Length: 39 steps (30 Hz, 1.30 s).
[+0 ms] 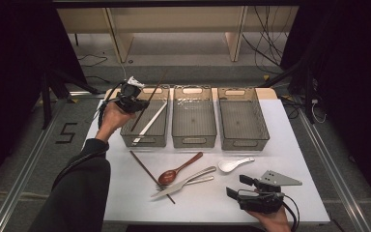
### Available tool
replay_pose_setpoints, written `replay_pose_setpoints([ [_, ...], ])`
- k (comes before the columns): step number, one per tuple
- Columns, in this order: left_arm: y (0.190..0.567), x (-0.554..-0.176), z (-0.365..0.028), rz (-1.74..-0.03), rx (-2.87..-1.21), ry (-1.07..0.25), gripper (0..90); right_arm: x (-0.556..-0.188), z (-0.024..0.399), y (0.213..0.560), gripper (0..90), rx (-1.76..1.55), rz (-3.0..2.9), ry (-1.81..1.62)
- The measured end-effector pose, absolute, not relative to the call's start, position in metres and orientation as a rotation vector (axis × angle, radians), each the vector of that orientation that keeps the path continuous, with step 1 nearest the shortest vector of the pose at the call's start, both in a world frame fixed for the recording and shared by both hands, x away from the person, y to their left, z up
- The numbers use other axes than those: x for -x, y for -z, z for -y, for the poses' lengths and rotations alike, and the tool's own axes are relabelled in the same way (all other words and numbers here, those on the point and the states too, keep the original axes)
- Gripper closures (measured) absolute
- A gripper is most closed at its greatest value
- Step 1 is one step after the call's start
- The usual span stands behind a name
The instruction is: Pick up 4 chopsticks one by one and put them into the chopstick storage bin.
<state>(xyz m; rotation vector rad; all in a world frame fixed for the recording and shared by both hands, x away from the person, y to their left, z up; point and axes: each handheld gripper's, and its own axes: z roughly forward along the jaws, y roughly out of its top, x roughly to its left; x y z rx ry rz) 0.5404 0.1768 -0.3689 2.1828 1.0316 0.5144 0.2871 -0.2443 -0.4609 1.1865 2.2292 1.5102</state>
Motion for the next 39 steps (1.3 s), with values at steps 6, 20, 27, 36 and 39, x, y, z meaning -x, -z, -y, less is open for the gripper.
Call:
replay_pose_setpoints([
  [6, 0.382, -0.543, -0.182, -1.076, -2.166, -0.502, 84.7, -0.287, 0.244, 0.461, 27.1, -1.188, -2.229, -1.512],
  [20, 0.4, -0.543, -0.191, -1.153, -2.187, -0.452, 83.5, -0.287, 0.244, 0.461, 27.1, -1.184, -2.229, -1.512],
  [27, 0.403, -0.542, -0.193, -1.182, -2.227, -0.442, 71.8, -0.287, 0.244, 0.461, 27.1, -1.187, -2.228, -1.513],
  [36, 0.378, -0.52, -0.198, -1.124, -2.274, -0.407, 46.1, -0.287, 0.244, 0.46, 27.1, -1.189, -2.227, -1.511],
  [39, 0.371, -0.506, -0.197, -1.048, -2.32, -0.404, 40.1, -0.287, 0.244, 0.461, 27.1, -1.191, -2.228, -1.507],
])
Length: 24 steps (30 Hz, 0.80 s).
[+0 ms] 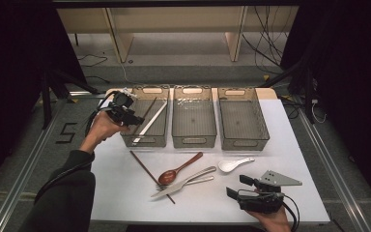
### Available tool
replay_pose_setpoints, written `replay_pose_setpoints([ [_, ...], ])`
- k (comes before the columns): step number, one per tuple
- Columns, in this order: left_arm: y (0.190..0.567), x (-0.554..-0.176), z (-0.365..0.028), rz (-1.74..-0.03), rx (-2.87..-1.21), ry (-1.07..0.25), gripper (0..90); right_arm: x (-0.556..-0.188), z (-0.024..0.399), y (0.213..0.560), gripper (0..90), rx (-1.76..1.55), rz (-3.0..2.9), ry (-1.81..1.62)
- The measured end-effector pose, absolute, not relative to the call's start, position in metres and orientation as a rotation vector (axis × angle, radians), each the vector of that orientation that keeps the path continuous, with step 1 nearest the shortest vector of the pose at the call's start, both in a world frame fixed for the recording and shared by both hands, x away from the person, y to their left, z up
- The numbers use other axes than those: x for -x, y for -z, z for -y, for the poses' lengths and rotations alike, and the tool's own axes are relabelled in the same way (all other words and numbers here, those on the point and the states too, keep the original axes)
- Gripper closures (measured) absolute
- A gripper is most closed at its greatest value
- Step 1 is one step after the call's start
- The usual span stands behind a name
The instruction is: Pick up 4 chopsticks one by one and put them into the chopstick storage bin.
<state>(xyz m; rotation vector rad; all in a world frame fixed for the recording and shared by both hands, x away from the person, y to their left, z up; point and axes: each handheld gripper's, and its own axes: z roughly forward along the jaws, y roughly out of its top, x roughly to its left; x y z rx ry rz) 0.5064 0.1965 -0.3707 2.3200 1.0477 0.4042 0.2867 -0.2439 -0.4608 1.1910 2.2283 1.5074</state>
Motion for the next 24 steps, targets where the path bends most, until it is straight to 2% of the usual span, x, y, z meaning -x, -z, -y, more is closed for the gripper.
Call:
replay_pose_setpoints([
  [8, 0.364, -0.466, -0.188, -0.811, -2.474, -0.354, 29.2, -0.287, 0.244, 0.461, 27.1, -1.193, -2.229, -1.504],
  [16, 0.378, -0.439, -0.179, -0.592, -2.607, -0.291, 24.6, -0.287, 0.243, 0.461, 27.1, -1.188, -2.229, -1.505],
  [24, 0.405, -0.43, -0.172, -0.486, -2.687, -0.223, 23.3, -0.287, 0.243, 0.461, 27.1, -1.187, -2.23, -1.504],
])
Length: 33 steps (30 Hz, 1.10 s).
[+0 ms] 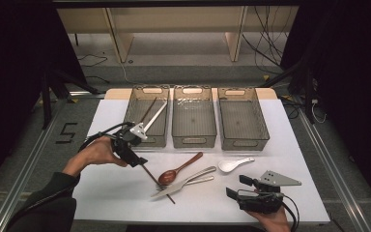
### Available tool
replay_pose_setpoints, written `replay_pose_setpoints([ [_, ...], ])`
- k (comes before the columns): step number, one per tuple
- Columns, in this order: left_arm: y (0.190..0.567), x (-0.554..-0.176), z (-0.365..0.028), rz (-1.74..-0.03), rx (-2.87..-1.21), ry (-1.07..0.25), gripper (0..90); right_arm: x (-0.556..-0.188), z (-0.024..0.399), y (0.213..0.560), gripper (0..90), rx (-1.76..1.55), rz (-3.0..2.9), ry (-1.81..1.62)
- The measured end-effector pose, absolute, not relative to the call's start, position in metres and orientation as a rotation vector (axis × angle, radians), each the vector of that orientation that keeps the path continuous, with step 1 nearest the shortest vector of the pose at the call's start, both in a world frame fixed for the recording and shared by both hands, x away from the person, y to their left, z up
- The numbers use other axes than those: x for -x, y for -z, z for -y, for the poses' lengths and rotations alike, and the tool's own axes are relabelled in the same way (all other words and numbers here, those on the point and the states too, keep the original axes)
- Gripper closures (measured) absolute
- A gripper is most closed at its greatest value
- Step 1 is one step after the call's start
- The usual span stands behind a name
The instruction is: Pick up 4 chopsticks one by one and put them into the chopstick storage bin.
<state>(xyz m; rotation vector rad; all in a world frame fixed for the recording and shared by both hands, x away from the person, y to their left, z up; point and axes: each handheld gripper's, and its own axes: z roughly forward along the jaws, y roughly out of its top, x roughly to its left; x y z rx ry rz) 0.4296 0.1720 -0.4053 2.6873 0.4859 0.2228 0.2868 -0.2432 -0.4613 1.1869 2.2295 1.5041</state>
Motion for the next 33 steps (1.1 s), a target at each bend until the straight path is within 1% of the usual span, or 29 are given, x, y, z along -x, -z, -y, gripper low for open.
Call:
replay_pose_setpoints([
  [8, 0.429, -0.43, -0.167, -0.387, -2.796, -0.18, 25.4, -0.287, 0.243, 0.461, 27.1, -1.189, -2.232, -1.503],
  [21, 0.455, -0.434, -0.153, -0.313, -2.878, -0.124, 27.8, -0.287, 0.243, 0.461, 27.1, -1.187, -2.23, -1.505],
  [29, 0.462, -0.435, -0.15, -0.267, -2.928, -0.067, 36.7, -0.287, 0.244, 0.461, 27.1, -1.188, -2.23, -1.508],
  [33, 0.462, -0.432, -0.15, -0.235, -2.954, -0.043, 44.4, -0.287, 0.244, 0.461, 27.1, -1.193, -2.23, -1.508],
])
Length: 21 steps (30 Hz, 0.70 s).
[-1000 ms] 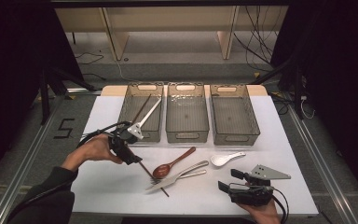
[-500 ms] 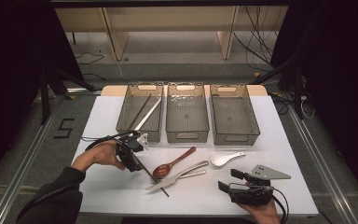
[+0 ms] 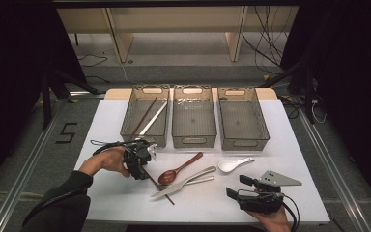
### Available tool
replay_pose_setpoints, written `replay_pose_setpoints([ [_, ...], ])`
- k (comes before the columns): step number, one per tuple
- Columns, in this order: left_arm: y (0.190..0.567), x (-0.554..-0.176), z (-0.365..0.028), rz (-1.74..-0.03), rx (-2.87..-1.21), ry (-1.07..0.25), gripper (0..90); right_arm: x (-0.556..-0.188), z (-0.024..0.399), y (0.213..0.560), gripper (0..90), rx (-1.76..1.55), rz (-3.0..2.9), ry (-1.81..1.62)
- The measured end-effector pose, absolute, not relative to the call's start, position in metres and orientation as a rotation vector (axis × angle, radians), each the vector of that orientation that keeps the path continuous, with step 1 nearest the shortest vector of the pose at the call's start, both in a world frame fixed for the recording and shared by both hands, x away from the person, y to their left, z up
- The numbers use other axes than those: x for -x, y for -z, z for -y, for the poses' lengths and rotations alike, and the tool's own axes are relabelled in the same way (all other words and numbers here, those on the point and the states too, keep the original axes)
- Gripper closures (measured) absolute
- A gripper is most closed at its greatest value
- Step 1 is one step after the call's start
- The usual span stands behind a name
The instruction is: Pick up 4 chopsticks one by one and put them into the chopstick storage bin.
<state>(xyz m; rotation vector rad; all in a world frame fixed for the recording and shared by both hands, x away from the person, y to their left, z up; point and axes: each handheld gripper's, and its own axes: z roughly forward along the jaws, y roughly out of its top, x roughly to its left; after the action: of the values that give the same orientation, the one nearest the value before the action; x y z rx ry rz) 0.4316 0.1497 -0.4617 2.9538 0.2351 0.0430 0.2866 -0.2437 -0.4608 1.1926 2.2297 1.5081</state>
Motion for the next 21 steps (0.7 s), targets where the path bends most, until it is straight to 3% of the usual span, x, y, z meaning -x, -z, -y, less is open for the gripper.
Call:
replay_pose_setpoints([
  [9, 0.46, -0.41, -0.154, -0.095, -3.047, -0.016, 61.1, -0.287, 0.244, 0.461, 27.1, -1.189, -2.231, -1.506],
  [21, 0.46, -0.375, -0.166, 0.057, -3.078, -0.015, 75.3, -0.287, 0.242, 0.462, 27.1, -1.187, -2.24, -1.499],
])
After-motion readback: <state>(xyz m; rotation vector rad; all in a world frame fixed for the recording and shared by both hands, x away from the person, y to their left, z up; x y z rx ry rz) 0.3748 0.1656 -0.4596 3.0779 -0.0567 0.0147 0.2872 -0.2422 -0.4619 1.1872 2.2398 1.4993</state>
